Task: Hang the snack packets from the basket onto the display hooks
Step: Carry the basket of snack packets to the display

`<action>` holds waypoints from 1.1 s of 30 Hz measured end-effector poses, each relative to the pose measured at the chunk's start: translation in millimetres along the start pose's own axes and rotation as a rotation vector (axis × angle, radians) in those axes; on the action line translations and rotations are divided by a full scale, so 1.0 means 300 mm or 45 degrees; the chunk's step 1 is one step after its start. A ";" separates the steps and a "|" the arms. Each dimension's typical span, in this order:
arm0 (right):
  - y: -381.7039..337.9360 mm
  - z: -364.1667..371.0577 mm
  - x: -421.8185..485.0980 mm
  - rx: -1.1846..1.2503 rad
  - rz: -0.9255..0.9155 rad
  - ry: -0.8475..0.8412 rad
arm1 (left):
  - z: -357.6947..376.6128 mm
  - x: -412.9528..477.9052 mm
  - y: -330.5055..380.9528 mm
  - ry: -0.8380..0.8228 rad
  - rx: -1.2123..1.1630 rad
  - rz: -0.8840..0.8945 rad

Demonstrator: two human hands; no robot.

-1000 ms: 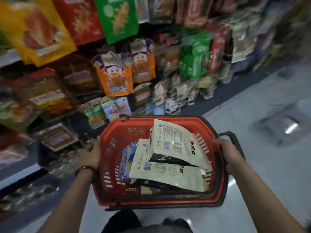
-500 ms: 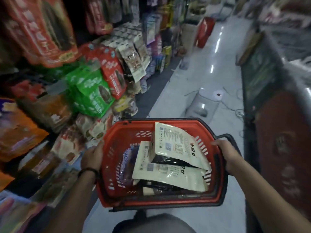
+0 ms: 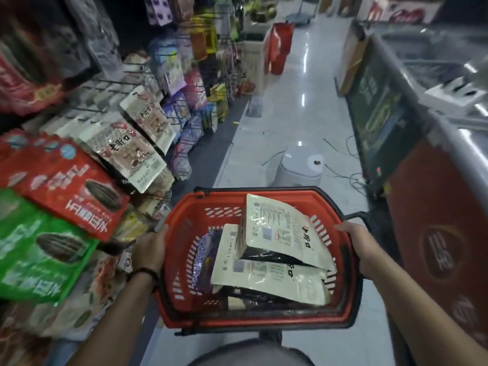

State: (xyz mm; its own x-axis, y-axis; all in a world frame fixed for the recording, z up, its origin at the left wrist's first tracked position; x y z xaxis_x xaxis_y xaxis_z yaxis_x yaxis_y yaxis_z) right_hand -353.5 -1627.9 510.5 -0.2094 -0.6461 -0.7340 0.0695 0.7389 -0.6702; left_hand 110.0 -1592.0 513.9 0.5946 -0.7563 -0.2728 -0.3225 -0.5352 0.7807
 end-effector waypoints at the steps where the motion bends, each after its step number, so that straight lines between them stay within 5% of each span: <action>1: -0.059 -0.008 0.070 -0.013 -0.001 -0.017 | 0.045 0.040 0.033 0.013 0.003 0.000; 18: -1.032 0.268 0.985 -0.244 -0.024 -0.003 | 0.566 0.913 0.548 0.167 -0.108 -0.101; 33: -1.800 0.684 1.659 -0.481 -0.008 -0.309 | 0.850 1.512 0.838 0.432 -0.155 -0.341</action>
State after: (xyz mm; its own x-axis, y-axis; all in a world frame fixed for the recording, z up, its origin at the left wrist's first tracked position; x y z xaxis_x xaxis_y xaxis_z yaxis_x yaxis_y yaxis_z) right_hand -295.1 -2387.6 484.5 0.0293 -0.6440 -0.7645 -0.3013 0.7235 -0.6210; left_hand 110.7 -2165.6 443.0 0.8597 -0.4202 -0.2905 -0.0474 -0.6320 0.7736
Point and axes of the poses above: each hand's wrist, its own x-axis towards the middle knuckle, its own z-axis out of the palm, y = z × x, the point moved 1 cm from there along x, towards the middle knuckle, and after that the axes turned 6 degrees about z, right-handed, at the moved point
